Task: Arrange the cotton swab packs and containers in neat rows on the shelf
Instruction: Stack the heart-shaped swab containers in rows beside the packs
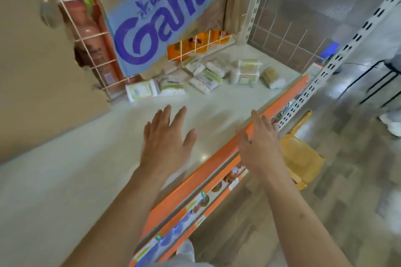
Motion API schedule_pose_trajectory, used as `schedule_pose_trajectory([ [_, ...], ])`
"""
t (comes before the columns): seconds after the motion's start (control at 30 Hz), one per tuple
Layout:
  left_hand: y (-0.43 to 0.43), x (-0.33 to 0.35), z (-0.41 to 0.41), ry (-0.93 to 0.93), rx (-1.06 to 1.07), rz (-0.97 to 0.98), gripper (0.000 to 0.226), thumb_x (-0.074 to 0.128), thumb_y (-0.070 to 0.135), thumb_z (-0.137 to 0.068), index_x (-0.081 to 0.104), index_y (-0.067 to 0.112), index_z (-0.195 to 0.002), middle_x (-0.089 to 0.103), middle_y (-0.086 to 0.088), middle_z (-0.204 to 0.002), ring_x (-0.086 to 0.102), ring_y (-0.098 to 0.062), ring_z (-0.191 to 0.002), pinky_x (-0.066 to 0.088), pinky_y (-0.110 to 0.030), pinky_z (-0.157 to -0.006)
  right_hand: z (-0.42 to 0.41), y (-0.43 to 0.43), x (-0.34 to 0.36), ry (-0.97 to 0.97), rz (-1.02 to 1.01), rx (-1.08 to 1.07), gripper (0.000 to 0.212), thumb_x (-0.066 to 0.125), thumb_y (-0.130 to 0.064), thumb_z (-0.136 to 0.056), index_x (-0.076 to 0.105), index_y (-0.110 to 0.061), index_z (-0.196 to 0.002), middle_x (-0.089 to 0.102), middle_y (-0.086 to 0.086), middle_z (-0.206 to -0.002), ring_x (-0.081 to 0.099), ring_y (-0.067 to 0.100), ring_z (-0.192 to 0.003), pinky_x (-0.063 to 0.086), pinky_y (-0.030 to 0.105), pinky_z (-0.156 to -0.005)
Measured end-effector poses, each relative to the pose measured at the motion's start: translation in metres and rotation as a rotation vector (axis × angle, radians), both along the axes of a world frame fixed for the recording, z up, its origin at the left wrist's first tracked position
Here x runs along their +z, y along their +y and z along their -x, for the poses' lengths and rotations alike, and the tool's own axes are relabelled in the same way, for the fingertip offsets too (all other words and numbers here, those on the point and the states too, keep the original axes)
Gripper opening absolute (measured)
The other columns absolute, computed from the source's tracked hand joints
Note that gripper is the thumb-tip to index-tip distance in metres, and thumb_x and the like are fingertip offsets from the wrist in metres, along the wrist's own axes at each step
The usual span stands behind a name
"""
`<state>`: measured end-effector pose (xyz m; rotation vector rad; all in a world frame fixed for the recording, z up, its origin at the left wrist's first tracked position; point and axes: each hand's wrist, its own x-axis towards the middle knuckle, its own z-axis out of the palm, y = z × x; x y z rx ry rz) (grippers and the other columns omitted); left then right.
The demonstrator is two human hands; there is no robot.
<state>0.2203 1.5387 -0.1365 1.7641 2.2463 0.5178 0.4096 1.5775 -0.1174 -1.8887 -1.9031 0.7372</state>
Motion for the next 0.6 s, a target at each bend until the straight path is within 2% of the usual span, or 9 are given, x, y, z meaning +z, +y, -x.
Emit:
schedule_pose_trajectory([
  [0.2,0.047,-0.002,-0.008,-0.032,0.071,0.007,0.063,0.035,0.053,-0.095,0.017,0.03,-0.15,0.01,-0.006,-0.159,0.007,-0.024,-0.146,0.012,-0.041,-0.116,-0.003,0.066,-0.009,0.084,0.015,0.024,0.062,0.043,-0.04,-0.099,0.014,-0.026,-0.152,0.006,0.003,-0.161,-0.007,0.028,-0.148,0.008,0.052,-0.119],
  [0.37,0.093,0.001,-0.039,-0.025,0.088,-0.005,0.061,0.037,0.051,-0.095,0.019,0.029,-0.15,0.011,-0.006,-0.159,0.01,-0.023,-0.145,0.015,-0.04,-0.115,-0.017,0.13,-0.018,0.12,-0.138,-0.034,0.064,0.054,-0.026,-0.094,0.022,-0.02,-0.149,0.019,0.01,-0.157,0.007,0.034,-0.147,0.016,0.056,-0.116],
  [0.5,0.154,0.017,-0.074,-0.032,0.034,-0.087,0.055,0.044,0.036,-0.097,0.026,0.026,-0.147,0.016,-0.003,-0.157,0.022,-0.024,-0.141,0.026,-0.039,-0.111,-0.044,0.186,-0.023,0.114,-0.23,-0.042,0.061,0.058,-0.02,-0.088,0.029,-0.017,-0.142,0.032,0.013,-0.145,0.026,0.04,-0.137,0.031,0.058,-0.107],
  [0.6,0.202,0.021,-0.097,-0.009,-0.02,-0.164,0.054,0.05,0.023,-0.095,0.031,0.021,-0.145,0.028,-0.004,-0.153,0.031,-0.025,-0.137,0.033,-0.042,-0.109,-0.057,0.223,-0.02,0.073,-0.237,-0.013,0.063,0.056,-0.02,-0.089,0.027,-0.012,-0.144,0.033,0.015,-0.146,0.024,0.042,-0.138,0.029,0.059,-0.108],
])
